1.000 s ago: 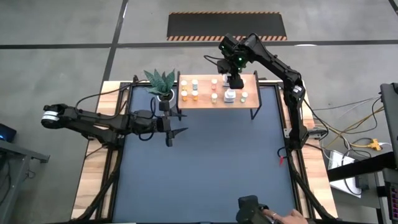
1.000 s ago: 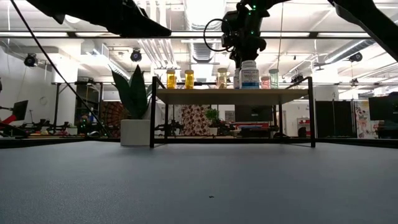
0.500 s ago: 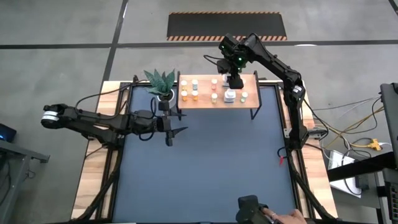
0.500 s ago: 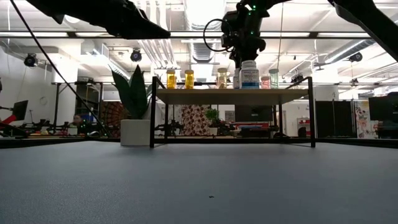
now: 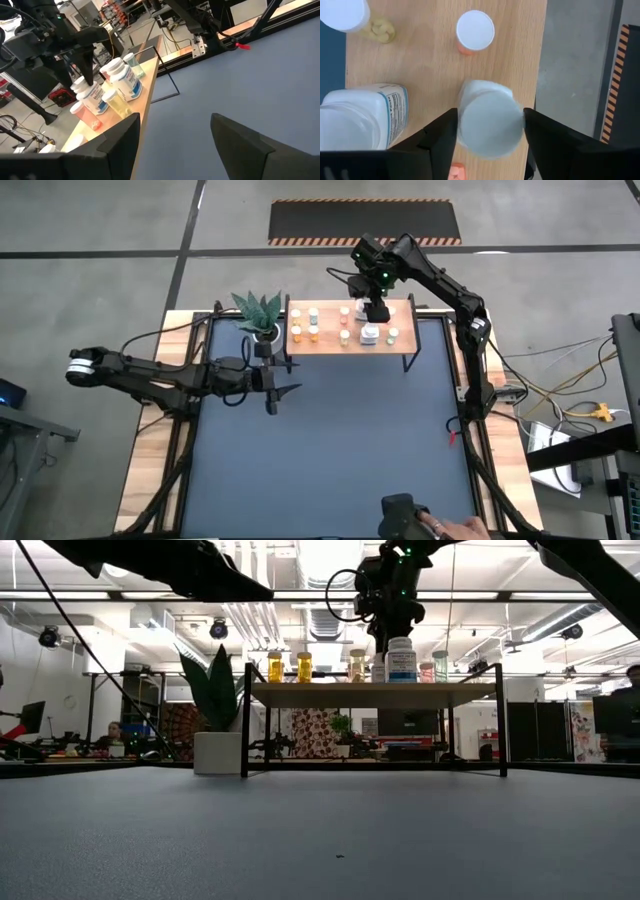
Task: Pick and place medicine bottles onto shelf by color
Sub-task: Put the white medicine bottle on the shelf
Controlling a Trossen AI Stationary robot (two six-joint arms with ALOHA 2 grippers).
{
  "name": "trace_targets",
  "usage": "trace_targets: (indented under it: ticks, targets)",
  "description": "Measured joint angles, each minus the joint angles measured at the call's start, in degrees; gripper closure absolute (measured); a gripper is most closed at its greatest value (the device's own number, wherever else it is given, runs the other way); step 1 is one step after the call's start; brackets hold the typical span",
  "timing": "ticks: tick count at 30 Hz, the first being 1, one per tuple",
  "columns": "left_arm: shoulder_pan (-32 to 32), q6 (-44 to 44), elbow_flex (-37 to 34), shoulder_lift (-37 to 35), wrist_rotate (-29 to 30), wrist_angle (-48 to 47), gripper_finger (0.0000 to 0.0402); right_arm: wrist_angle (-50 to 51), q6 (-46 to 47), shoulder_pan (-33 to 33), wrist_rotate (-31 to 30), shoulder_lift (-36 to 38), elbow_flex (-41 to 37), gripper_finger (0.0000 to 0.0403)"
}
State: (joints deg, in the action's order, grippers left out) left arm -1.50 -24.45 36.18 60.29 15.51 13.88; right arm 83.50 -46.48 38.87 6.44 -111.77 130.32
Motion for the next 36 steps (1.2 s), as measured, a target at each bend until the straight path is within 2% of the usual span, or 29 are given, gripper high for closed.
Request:
trace_targets:
  ticks: [8,17,21,25,32,36]
  targets:
    - [0.0,0.0,0.0,-0.02,0.42,-0.05,0.0175,0.02,0.0,-0.1,-0.04,0.42,0.0,0.0155]
    - [0.0,0.0,0.0,-0.02,0.44,-0.03,0.0175,-0.19,0.18,-0.83,-0.07,3.79,0.0,0.0168]
    - [0.0,0.0,0.0,-0.02,0.45,0.04,0.0175,-1.97,7.54,-1.71,-0.13,4.81,0.0,0.018]
    - [0.0,0.0,0.0,-0.02,0.46,0.05,0.0175,-1.0,14.26,-2.53,-0.39,5.03,0.0,0.0223]
    - [0.0,-0.02,0.0,-0.02,0.46,0.04,0.0175,-1.0,17.98,-2.93,-4.51,4.83,-0.09,0.0379]
    - [0.0,-0.02,0.0,0.0,0.46,0.06,0.0175,-1.4,18.43,-2.89,-4.57,4.83,-0.27,0.039]
